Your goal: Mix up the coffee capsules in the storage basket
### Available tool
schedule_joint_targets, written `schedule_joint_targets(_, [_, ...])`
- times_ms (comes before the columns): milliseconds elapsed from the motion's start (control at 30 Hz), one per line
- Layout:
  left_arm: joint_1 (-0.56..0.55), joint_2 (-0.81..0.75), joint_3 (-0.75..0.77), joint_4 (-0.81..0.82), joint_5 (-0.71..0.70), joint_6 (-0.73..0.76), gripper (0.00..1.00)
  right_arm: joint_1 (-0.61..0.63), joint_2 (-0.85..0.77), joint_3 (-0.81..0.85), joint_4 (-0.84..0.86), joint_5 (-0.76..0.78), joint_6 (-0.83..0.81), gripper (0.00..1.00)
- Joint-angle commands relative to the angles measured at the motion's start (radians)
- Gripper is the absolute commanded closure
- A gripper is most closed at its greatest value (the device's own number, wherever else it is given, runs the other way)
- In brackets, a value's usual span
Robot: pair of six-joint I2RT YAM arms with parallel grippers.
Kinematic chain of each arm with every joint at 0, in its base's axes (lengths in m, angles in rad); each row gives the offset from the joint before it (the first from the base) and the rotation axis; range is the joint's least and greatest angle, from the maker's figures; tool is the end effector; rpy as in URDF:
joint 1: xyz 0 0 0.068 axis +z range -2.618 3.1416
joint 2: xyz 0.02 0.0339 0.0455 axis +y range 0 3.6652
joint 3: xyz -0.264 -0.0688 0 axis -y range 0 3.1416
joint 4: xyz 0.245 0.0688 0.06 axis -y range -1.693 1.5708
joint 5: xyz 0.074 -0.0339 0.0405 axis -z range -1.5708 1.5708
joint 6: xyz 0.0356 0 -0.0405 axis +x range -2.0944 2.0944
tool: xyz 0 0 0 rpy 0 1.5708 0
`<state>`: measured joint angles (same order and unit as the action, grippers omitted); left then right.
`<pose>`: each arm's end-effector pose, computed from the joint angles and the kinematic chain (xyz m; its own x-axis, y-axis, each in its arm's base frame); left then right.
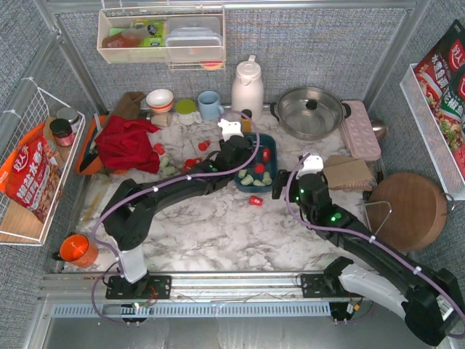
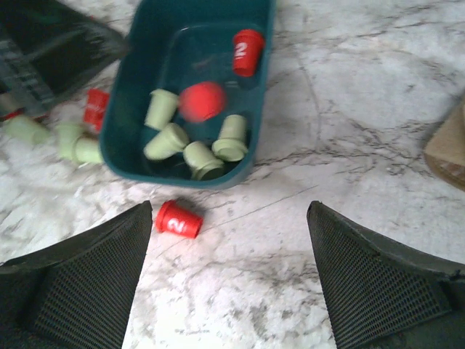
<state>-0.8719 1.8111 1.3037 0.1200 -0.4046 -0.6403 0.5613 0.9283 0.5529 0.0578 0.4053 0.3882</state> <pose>0.2841 -0.3163 0.2630 -0.4753 -0.2881 -0.8313 0.2311 0.8708 -0.4339 0.1879 0.1016 0.2575 -0.3098 0.2161 -0.9259 -0.0592 0.9676 0.2456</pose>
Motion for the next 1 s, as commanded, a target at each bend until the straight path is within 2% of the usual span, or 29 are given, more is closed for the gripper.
schedule_joint_targets(0, [0.025, 0.023, -0.019, 0.073, -0.001, -0.046, 0.21, 0.032, -0.062, 0.022, -0.120, -0.096, -0.023, 0.09])
schedule_joint_targets(100, [0.037, -0.007, -0.079, 0.152, -0.008, -0.074, 0.14, 0.052, -0.090, 0.019, -0.155, -0.116, 0.001, 0.10])
schedule_joint_targets(267, [0.037, -0.165, -0.207, 0.224, -0.062, -0.037, 0.10, 0.123, -0.036, -0.015, -0.095, -0.118, 0.045, 0.14])
schedule_joint_targets(433, [0.036, -0.414, -0.336, 0.124, -0.212, 0.008, 0.09, 0.220, 0.085, -0.031, 0.023, -0.057, 0.083, 0.16])
schedule_joint_targets(567, [0.037, -0.628, -0.436, 0.003, -0.348, 0.056, 0.09, 0.278, 0.190, -0.056, 0.156, 0.054, 0.118, 0.21])
schedule_joint_targets(667, [0.036, -0.775, -0.492, -0.092, -0.401, 0.095, 0.09, 0.290, 0.273, -0.060, 0.217, 0.143, 0.162, 0.21])
schedule_joint_targets(733, [0.036, -0.858, -0.521, -0.132, -0.393, 0.132, 0.07, 0.290, 0.328, -0.053, 0.245, 0.188, 0.191, 0.19])
schedule_joint_targets(800, [0.036, -0.923, -0.548, -0.147, -0.349, 0.192, 0.01, 0.290, 0.385, -0.042, 0.280, 0.201, 0.202, 0.19])
schedule_joint_targets(967, [0.036, -1.022, -0.609, -0.134, -0.272, 0.391, 0.01, 0.290, 0.530, 0.008, 0.338, 0.211, 0.231, 0.17])
